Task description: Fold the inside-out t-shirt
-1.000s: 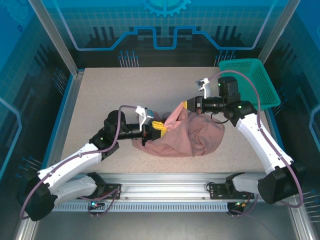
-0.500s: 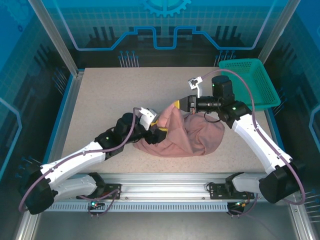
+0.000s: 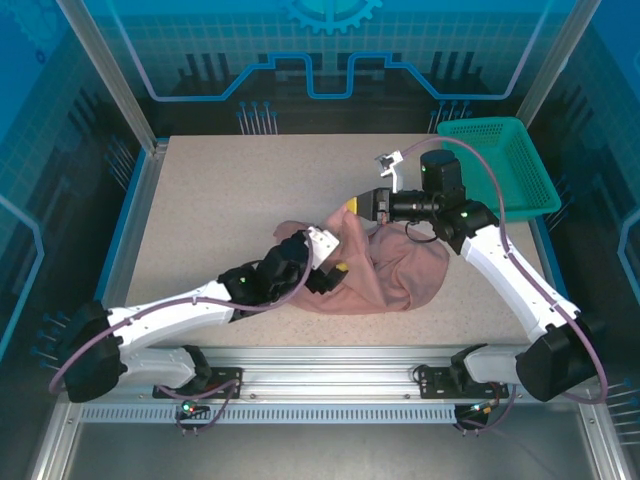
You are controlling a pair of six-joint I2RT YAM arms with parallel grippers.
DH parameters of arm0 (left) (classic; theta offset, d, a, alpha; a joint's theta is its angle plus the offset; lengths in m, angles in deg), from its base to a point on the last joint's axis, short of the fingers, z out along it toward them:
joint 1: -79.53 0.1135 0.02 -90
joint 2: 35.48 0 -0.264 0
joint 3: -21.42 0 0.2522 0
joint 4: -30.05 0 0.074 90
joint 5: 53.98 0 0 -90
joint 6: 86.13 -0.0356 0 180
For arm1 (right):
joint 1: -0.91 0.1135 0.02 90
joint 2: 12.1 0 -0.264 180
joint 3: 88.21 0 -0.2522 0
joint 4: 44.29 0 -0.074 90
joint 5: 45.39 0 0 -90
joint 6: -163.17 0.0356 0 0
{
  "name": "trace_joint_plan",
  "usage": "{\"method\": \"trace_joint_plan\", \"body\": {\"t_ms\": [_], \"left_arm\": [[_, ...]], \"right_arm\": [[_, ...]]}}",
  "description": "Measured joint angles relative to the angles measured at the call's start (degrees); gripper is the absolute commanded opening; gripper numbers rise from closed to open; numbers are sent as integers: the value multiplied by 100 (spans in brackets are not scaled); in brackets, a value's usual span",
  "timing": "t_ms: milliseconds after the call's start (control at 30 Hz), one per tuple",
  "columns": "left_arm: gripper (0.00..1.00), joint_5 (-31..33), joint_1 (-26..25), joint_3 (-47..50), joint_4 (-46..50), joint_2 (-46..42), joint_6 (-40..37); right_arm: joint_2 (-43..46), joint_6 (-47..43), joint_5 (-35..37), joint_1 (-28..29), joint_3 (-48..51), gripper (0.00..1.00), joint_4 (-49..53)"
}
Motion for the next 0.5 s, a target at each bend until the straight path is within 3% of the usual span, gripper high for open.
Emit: {"method": "trace_joint_plan", "body": {"t_ms": [200, 333, 500], "left_arm": [[66, 673, -22, -90, -317, 304, -407], [74, 654, -15, -76, -358, 249, -485], [81, -289, 210, 46, -352, -321, -308]], "right_arm": [[-22, 17, 0, 0, 0, 0, -9], [-24, -105, 72, 0, -9, 0, 136], [-24, -402, 205, 0, -28, 0, 485]]}}
